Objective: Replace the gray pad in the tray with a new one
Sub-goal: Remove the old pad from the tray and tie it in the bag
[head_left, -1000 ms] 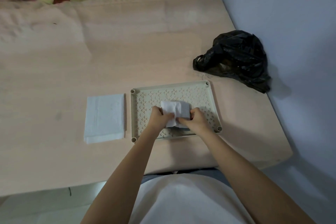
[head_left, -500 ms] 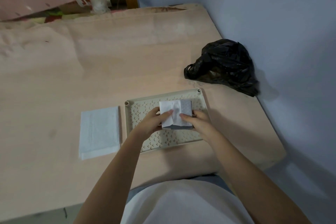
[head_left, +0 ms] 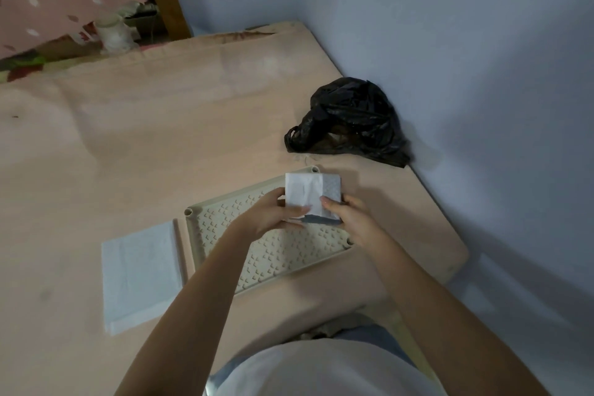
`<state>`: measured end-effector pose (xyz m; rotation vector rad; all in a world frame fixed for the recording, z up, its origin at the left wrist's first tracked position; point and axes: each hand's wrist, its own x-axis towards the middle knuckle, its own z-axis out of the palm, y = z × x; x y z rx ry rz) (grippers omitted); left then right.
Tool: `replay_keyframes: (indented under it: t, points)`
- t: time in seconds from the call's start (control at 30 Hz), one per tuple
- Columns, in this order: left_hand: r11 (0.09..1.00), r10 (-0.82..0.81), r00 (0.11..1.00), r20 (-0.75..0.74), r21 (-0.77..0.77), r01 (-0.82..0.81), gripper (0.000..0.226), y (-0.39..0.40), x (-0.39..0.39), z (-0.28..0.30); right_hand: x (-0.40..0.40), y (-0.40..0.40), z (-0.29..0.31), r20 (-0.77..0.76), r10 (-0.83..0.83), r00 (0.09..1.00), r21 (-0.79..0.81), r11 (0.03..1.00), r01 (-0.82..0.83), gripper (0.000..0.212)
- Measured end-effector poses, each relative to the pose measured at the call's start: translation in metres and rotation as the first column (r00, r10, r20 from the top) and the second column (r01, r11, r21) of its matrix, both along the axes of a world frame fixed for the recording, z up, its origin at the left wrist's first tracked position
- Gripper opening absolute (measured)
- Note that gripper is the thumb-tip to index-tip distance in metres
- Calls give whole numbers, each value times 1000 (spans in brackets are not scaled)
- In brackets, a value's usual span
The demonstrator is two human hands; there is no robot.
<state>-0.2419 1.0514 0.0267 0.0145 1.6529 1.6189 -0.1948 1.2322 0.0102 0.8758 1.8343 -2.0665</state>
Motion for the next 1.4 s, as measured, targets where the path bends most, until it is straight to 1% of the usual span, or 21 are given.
replay_keyframes:
  t: [0.13, 0.2, 0.33, 0.4, 0.5, 0.57, 0.63, 0.67, 0.73, 0.83, 0.9, 0.93, 1.0, 1.07, 1.17, 1.2, 1.23, 1.27, 1.3, 1.33, 1.4]
  points:
    - [987, 68, 997, -35, -145, -72, 54, 27, -10, 5, -4, 10, 6, -12, -132, 991, -31, 991, 131, 36]
    - [977, 98, 992, -75, -182, -110, 51, 42, -18, 8, -9, 13, 10, -30, -172, 985, -32, 985, 171, 35]
    - [961, 158, 982, -107, -211, -178, 51, 65, -38, 18, -27, 20, 21, -19, -189, 982, -11, 982, 189, 25]
    - [961, 149, 979, -137, -213, -176, 48, 73, -50, 23, -40, 28, 28, -19, -184, 983, 42, 982, 184, 23]
    - [955, 133, 971, -197, -237, -178, 44, 86, -70, 30, -62, 39, 39, -30, -193, 981, 188, 963, 195, 24]
    - [941, 113, 966, -233, -287, -179, 36, 96, -82, 34, -76, 44, 43, -15, -184, 983, 312, 933, 179, 21]
    - [923, 83, 966, -245, -345, -167, 19, 106, -91, 36, -89, 47, 46, -4, -161, 987, 444, 884, 146, 20]
    - [911, 71, 967, -243, -380, -162, 15, 112, -96, 36, -96, 49, 46, -1, -153, 988, 498, 857, 133, 22]
    - [882, 54, 970, -236, -443, -157, 18, 124, -107, 36, -110, 53, 47, 27, -139, 990, 562, 821, 100, 25]
    - [827, -64, 957, -285, -551, -109, 24, 138, -120, 37, -130, 60, 49, 132, -153, 979, 571, 819, 50, 31]
    - [796, -109, 937, -333, -594, -118, 16, 145, -125, 36, -142, 64, 49, 204, -173, 964, 524, 851, 42, 38]
    - [781, -124, 932, -340, -613, -120, 17, 148, -127, 33, -147, 66, 48, 238, -180, 954, 502, 864, 38, 39]
    - [736, -186, 929, -320, -671, -85, 28, 155, -129, 28, -152, 68, 46, 314, -170, 934, 497, 868, -9, 39]
    - [696, -225, 923, -312, -714, -72, 34, 161, -131, 20, -153, 70, 38, 367, -137, 920, 560, 823, -100, 37]
    - [638, -265, 903, -337, -764, -98, 40, 169, -136, 12, -152, 71, 22, 319, -132, 938, 713, 686, -146, 35]
    - [631, -278, 895, -350, -768, -105, 39, 173, -138, 10, -152, 72, 19, 312, -128, 941, 735, 660, -154, 35]
    - [633, -288, 885, -366, -766, -111, 38, 176, -139, 6, -153, 74, 19, 319, -127, 939, 737, 656, -162, 35]
    - [638, -295, 877, -378, -761, -114, 38, 179, -139, 3, -154, 75, 18, 333, -114, 936, 735, 653, -182, 34]
    - [643, -298, 872, -389, -757, -118, 40, 182, -138, 0, -155, 75, 15, 334, -83, 939, 749, 628, -211, 33]
    - [647, -304, 864, -401, -752, -121, 43, 184, -137, -3, -154, 74, 11, 310, -44, 950, 789, 570, -231, 32]
    - [644, -354, 829, -433, -756, -120, 49, 186, -134, -12, -148, 71, 3, 243, -12, 970, 865, 455, -211, 35]
